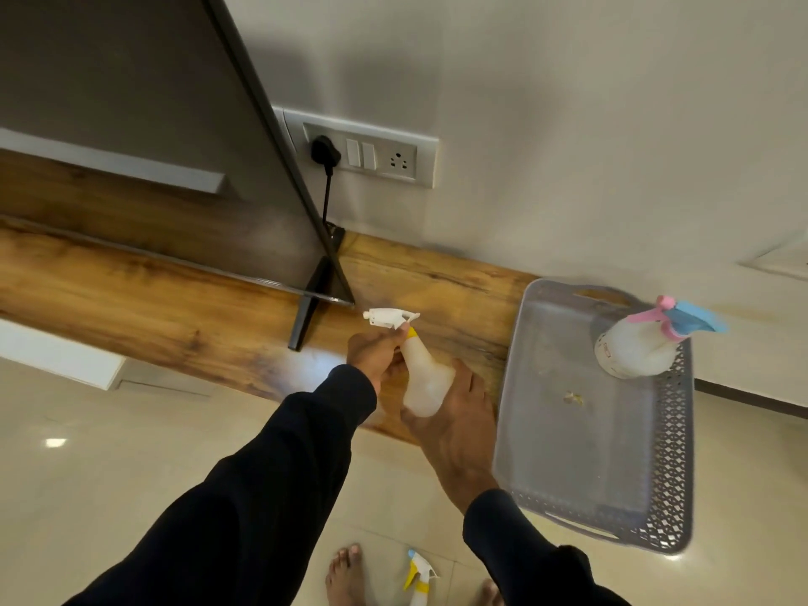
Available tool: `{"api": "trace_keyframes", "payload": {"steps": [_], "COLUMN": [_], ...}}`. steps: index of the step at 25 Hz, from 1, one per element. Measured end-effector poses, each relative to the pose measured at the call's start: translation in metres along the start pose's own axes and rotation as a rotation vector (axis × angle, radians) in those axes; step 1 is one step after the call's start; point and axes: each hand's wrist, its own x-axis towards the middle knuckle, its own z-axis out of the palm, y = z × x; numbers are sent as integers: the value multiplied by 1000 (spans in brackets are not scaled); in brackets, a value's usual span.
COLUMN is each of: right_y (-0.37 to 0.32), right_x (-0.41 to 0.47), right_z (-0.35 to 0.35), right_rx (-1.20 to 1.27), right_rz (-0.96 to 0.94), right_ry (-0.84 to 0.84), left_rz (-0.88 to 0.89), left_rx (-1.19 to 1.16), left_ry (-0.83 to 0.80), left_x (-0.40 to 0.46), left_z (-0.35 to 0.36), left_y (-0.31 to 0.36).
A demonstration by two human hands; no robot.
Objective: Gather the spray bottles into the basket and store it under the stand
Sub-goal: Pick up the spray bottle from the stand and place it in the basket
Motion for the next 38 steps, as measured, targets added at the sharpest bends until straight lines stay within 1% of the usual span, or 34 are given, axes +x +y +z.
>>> {"api": "trace_keyframes", "payload": {"steps": [3,6,8,12,16,19,21,25,26,28,32,35,36,37,38], "right_y": [0,-4,-5,-8,5,16,18,20,22,25,39,49,51,50,47], "right_x": [-6,-5,-6,-12,-19,-27,-31,-39,-40,-45,-55,-59,-61,-63,-65], "right_z": [-36,-80,-110,-159,-183,-188,-191,-199,-202,-211,-235,-249,-250,-249,-246], "right_rx": [60,139,215,326,401,386,377,363,379,465,732,1025,1074,1079,1043], "right_rz": [54,102,99,41,42,52,73,110,103,85,13,-8,3,11,22], "right_ry": [95,173,255,484,589,665,713,761,752,656,351,126,103,117,167], "left_rz": [42,134,207,326,412,445,479,637,659,669,622,591,587,587,592], "left_rx": [19,98,126,169,250,272,284,357,374,388,397,396,384,367,347], "left_ry": [-102,-224,-307,-494,-642,-686,-687,-603,-598,-613,-658,-662,-657,-645,-628], "left_x": [-32,-68,-97,-146,-176,-193,-206,-227,-230,-233,-238,-239,-240,-241,-242], "left_z": [26,62,88,133,163,176,185,201,204,204,200,195,194,193,192], "left_y": [17,47,68,97,102,93,88,83,84,87,92,94,93,92,92]}}
